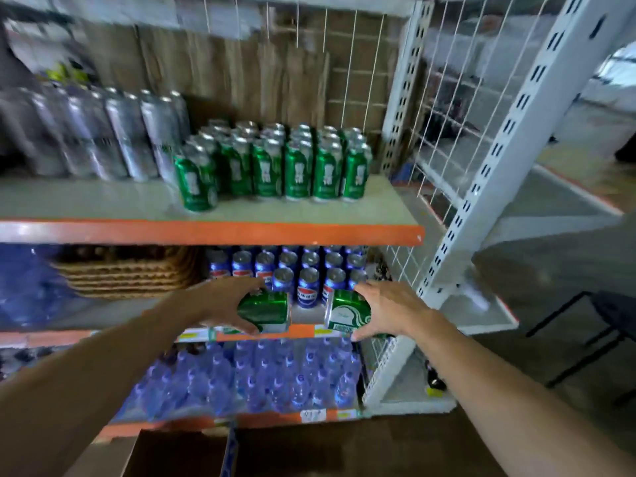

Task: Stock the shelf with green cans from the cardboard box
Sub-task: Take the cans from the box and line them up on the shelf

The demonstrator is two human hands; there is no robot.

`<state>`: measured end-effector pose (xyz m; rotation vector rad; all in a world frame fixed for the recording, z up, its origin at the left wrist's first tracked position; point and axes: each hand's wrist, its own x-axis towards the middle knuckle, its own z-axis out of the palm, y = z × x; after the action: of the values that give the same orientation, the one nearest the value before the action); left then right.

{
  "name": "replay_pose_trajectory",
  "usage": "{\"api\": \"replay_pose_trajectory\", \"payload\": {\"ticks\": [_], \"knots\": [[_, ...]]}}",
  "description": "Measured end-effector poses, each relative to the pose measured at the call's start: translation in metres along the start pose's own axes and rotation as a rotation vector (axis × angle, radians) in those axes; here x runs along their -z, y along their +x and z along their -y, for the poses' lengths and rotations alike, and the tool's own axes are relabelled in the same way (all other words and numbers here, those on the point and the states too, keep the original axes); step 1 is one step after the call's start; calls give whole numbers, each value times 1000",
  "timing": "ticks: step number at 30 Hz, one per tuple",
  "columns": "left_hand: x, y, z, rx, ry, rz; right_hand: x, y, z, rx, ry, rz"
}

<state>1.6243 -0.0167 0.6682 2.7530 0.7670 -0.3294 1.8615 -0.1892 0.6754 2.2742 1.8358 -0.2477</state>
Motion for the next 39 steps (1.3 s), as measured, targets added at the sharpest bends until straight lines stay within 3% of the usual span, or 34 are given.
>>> {"api": "replay_pose_trajectory", "payload": {"ticks": [6,16,39], "knots": [[86,-25,1,-31,-47,-123,82,-13,-2,-35,41,-67],[142,-23,13,-16,-93,-238,155,7,-10,-75,30,-127],[174,99,13,104,-156,-236,132,135,-82,69,4,-50]]}}
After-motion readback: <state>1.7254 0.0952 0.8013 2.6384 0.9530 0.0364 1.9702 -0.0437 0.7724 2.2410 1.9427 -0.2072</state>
